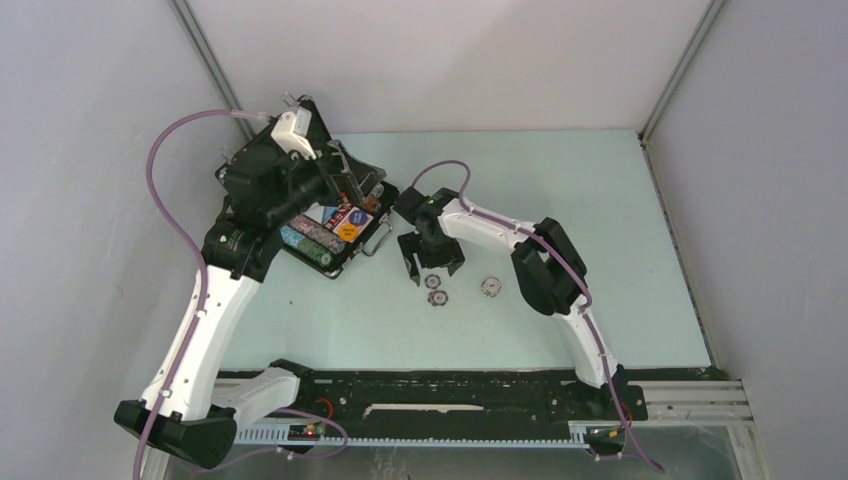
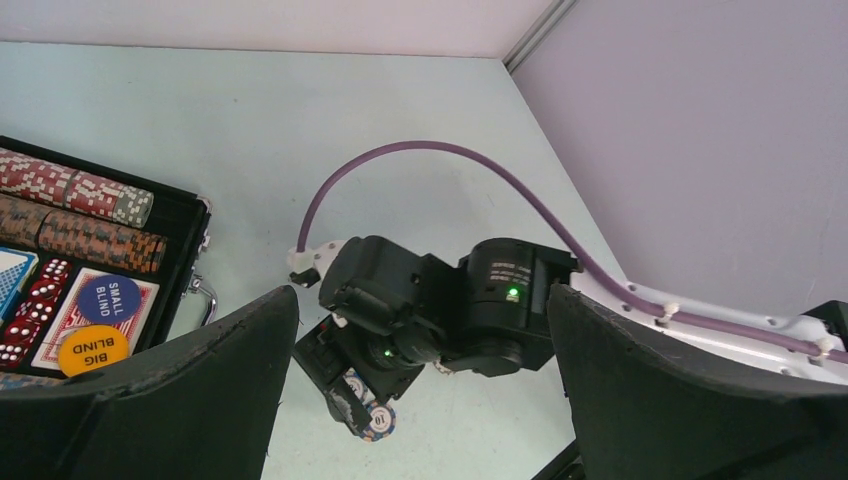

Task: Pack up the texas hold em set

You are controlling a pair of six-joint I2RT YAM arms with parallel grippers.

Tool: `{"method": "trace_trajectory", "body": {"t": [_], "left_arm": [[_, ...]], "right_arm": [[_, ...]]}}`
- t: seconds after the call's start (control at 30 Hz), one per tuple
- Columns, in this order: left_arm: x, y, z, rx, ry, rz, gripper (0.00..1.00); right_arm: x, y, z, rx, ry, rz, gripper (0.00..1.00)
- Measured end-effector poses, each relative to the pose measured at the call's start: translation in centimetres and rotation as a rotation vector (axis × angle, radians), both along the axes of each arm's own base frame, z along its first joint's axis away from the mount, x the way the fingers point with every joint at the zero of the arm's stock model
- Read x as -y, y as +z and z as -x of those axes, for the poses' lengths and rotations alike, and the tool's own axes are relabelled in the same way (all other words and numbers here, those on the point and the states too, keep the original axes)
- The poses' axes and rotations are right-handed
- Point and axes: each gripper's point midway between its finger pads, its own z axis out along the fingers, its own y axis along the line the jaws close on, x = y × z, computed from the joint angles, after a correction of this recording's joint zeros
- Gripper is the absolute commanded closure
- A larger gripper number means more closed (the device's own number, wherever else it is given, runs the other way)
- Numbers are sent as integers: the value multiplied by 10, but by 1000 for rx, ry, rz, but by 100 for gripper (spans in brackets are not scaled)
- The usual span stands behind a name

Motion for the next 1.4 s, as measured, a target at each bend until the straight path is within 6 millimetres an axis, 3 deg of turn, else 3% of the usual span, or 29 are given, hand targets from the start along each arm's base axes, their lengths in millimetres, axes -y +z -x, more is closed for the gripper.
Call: {"method": "trace_trajectory", "body": {"t": [0.23, 0.63, 0.97, 1.27, 1.3, 1.33, 1.4], "left_arm": [[-1, 1, 0, 4, 3, 1, 0], [-2, 2, 1, 4, -5, 5, 0], [-2, 2, 1, 3, -5, 5, 0], [-2, 2, 1, 3, -7, 6, 0], [-2, 2, 1, 3, -7, 6, 0], [-2, 2, 2, 3, -8, 6, 0], [-1, 2, 2, 1, -9, 10, 0]], "right_arm": [[-6, -11, 1, -35, 11, 39, 24], [-4, -21, 3, -71, 15, 80, 34], [-2, -20, 1, -75, 35, 92, 72], [-3, -2, -3, -36, 36, 48, 75], [-1, 2, -1, -32, 36, 42, 70], [2, 5, 1, -30, 36, 40, 58], [7, 13, 3, -26, 32, 29, 43]]}}
